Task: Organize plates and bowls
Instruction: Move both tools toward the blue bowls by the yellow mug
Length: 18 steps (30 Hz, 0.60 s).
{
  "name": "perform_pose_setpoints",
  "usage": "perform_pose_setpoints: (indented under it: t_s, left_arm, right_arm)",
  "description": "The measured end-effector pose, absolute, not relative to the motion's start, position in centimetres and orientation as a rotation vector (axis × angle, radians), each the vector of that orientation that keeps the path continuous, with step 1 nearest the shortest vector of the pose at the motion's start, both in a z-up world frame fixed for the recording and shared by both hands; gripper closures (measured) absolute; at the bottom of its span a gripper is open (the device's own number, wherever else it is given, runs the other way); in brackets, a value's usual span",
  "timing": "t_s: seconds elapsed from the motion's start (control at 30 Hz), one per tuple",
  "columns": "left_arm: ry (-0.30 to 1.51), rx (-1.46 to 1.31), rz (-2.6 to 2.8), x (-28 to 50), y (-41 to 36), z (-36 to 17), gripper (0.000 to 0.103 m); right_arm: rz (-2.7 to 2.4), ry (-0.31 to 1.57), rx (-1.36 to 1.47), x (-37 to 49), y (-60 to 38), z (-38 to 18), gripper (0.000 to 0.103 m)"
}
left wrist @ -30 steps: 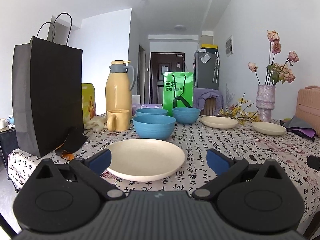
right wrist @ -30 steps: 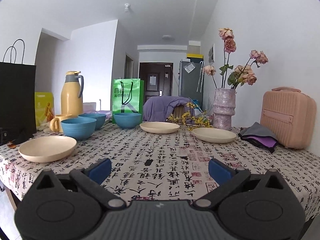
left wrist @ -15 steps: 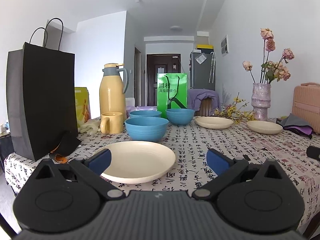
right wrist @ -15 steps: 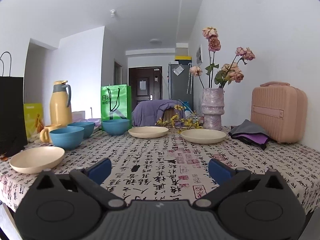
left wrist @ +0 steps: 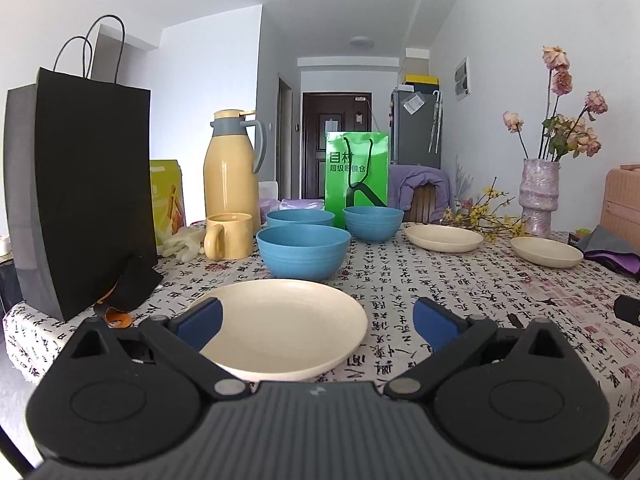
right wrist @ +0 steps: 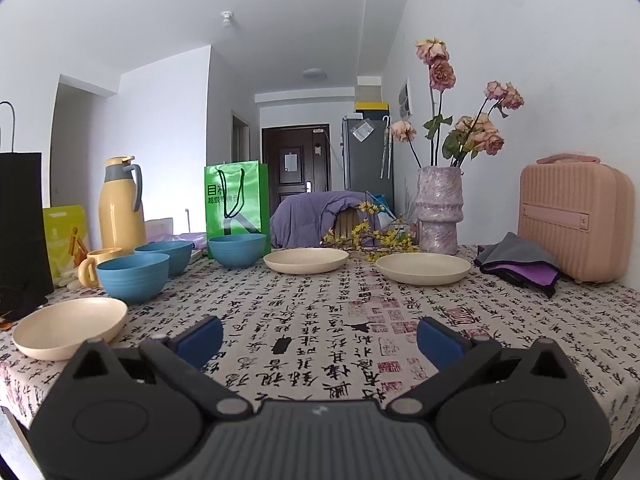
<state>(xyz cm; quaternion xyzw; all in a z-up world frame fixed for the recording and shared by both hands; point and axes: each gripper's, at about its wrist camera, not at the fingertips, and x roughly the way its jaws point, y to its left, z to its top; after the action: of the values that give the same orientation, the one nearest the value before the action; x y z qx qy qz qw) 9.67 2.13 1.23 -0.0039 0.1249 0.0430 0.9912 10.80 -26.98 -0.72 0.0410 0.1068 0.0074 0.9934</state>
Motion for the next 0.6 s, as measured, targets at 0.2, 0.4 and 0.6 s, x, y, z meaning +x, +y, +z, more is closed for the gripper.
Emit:
perform_pose_setpoints:
  t_s: [0.2,0.4,0.6]
  left_arm:
    - [0.259,-0.002,0.100,11.8,2.5,1.7,0.000]
    - [0.278,-0.006,0.117,14.5,3.4,2.1,0.000]
    - [0.337,-0.018,0.145,18.0,4.7,2.8,0.000]
  right_arm:
    - [0.015,0.218,0.102,13.5,-26.7,-0.3,0.000]
    - [0.040,0.236,0.097,16.6,-25.6,0.0,0.000]
    - [0.082,0.259,0.095,20.2,-24.0,0.9,0.000]
